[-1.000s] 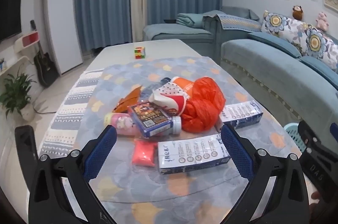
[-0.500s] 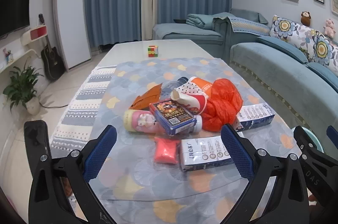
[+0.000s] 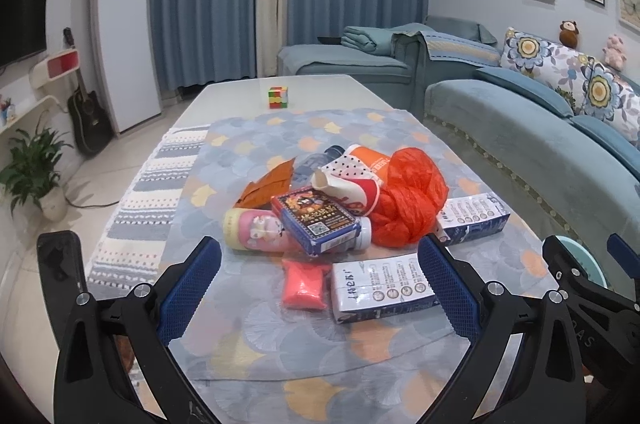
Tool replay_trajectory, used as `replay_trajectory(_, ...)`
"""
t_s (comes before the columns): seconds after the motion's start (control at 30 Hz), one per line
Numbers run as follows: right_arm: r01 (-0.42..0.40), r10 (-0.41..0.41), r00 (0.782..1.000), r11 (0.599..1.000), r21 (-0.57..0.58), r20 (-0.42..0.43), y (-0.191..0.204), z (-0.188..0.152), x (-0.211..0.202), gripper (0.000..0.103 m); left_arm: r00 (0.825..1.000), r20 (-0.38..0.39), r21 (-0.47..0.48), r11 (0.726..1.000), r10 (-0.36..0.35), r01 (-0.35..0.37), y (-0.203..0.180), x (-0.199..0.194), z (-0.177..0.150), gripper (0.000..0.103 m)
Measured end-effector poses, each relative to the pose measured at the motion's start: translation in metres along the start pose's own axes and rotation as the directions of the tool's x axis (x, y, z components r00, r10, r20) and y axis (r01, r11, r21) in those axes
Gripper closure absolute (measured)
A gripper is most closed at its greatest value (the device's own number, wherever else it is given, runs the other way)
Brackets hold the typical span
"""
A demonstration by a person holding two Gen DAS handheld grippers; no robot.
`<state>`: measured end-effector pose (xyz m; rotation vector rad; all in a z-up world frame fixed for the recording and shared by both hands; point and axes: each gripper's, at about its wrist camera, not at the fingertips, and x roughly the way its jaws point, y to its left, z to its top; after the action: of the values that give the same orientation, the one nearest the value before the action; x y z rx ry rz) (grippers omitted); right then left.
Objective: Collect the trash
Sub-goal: 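Move both grippers toward the cluttered table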
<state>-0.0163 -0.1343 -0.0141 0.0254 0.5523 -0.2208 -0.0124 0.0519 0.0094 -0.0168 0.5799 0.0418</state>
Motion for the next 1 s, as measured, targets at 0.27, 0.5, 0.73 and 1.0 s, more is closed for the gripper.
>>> replay_trajectory(0.27, -0.007, 0.007, 1.0, 1.0, 0.018, -0.004, -0.005, 0.0, 0.001, 0.007, 1.0, 0.006, 0.004, 1.0, -0.013, 0.013, -0.002, -0.003, 0.0, 0.007)
replay_trajectory(0.5, -0.008, 0.008, 1.0, 1.0, 0.017, -0.003, -0.003, 0.0, 0.002, 0.007, 1.0, 0.021, 0.041, 0.999, 0.004, -0.005, -0.008, -0.005, -0.001, 0.007)
replay_trajectory(0.73, 0.007, -0.007, 1.0, 1.0, 0.014, -0.005, -0.003, 0.0, 0.003, 0.007, 1.0, 0.013, 0.031, 1.0, 0.0, -0.001, -0.006, -0.003, 0.001, 0.007)
replay_trajectory(1.0, 0.012, -0.012, 1.0, 1.0, 0.011, -0.011, -0.004, -0.001, 0.004, 0.007, 1.0, 0.015, 0.045, 0.999, 0.0, -0.001, -0.009, -0.004, -0.001, 0.007)
